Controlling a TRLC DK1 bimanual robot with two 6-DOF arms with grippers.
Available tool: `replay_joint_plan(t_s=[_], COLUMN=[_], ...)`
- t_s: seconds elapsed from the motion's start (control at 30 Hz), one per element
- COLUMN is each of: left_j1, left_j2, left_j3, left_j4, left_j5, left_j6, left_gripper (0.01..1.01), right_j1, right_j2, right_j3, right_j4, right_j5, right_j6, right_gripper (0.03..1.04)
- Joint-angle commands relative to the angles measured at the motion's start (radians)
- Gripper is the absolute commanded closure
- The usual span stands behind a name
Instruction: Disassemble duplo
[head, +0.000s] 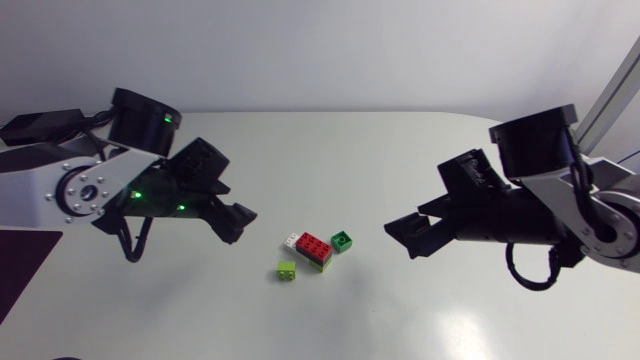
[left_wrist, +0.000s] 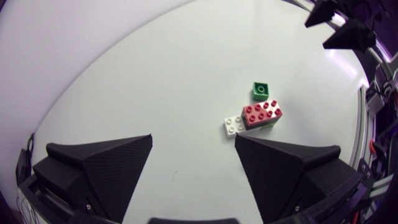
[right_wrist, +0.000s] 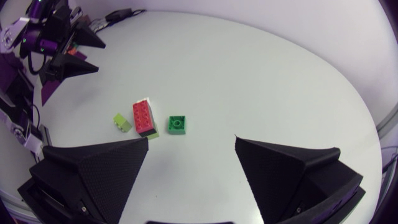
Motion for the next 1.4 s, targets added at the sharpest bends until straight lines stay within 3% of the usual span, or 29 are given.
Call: replay_joint_plan(t_s=[0.0, 0.1, 0.2, 0.5, 1.13, 1.37], left_j1=[-0.042, -0.077, -0.097, -0.083, -0.057, -0.051], left_j2=[0.06, 0.08, 0.115, 0.15, 0.247, 0.254], left_j3=[0.028, -0.003, 0.0, 0.002, 0.067, 0.069], left_j4=[-0.023, 0.019, 0.019, 0.016, 0.002, 0.002], left_j5=[0.017, 0.045, 0.054, 0.116, 0.186, 0.189], left_j6=[0.109, 0.183, 0.21, 0.298, 0.393, 0.414], left_gripper=[0.093, 0.093, 0.095, 0.095, 0.095, 0.095], right_j1=[0.009, 0.045, 0.109, 0.247, 0.287, 0.304], right_j2=[0.093, 0.179, 0.202, 0.369, 0.667, 0.698], right_j3=[0.047, 0.084, 0.081, 0.179, 0.352, 0.389], right_j4=[-0.045, -0.103, -0.085, -0.062, -0.036, -0.037], right_j5=[-0.034, -0.059, -0.056, -0.005, 0.039, 0.045], right_j6=[-0.116, -0.213, -0.277, -0.288, -0.339, -0.355], right_gripper=[0.06, 0.06, 0.06, 0.1, 0.17, 0.34])
